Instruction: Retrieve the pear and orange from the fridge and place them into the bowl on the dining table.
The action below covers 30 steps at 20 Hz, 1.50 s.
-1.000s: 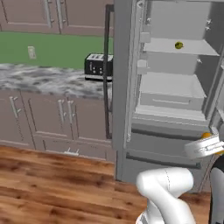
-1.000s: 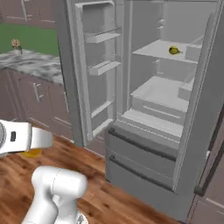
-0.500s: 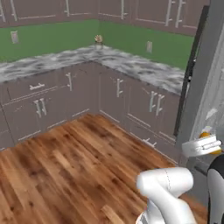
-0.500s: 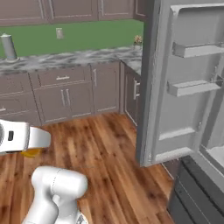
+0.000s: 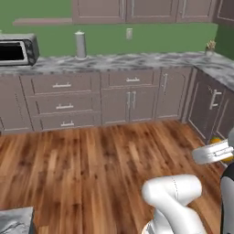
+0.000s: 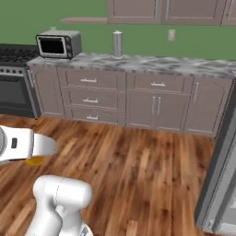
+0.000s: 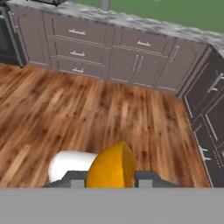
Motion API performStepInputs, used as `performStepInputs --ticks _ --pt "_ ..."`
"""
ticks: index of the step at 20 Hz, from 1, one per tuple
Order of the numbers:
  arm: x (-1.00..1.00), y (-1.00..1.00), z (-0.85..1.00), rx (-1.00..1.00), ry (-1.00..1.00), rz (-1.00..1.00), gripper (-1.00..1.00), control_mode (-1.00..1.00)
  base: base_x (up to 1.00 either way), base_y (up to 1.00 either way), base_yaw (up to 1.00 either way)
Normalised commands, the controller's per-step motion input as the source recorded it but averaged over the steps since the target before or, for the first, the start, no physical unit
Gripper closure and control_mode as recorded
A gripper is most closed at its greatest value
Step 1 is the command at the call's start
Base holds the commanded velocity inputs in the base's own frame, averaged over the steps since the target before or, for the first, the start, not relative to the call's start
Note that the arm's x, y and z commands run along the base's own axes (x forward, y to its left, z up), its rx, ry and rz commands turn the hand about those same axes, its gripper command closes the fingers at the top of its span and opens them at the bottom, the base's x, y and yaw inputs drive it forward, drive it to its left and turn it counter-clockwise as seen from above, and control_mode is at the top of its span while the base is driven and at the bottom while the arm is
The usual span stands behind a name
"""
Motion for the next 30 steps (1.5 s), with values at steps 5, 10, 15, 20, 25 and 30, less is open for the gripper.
performStepInputs --ticks 5,10,15,20,25,30 --pt "0.00 0.00 0.00 0.00 0.00 0.00 1.00 1.00 0.00 0.32 0.75" --pt "0.00 0.00 0.00 0.00 0.00 0.00 1.00 1.00 -0.06 0.40 0.72" --pt "0.00 0.00 0.00 0.00 0.00 0.00 1.00 1.00 -0.56 0.40 0.67" --pt "0.00 0.00 0.00 0.00 0.00 0.00 1.00 1.00 -0.74 0.48 0.63" --pt "0.00 0.00 0.00 0.00 0.00 0.00 1.00 1.00 -0.93 0.51 0.55" --pt "0.00 0.00 0.00 0.00 0.00 0.00 1.00 1.00 -0.96 0.62 0.48"
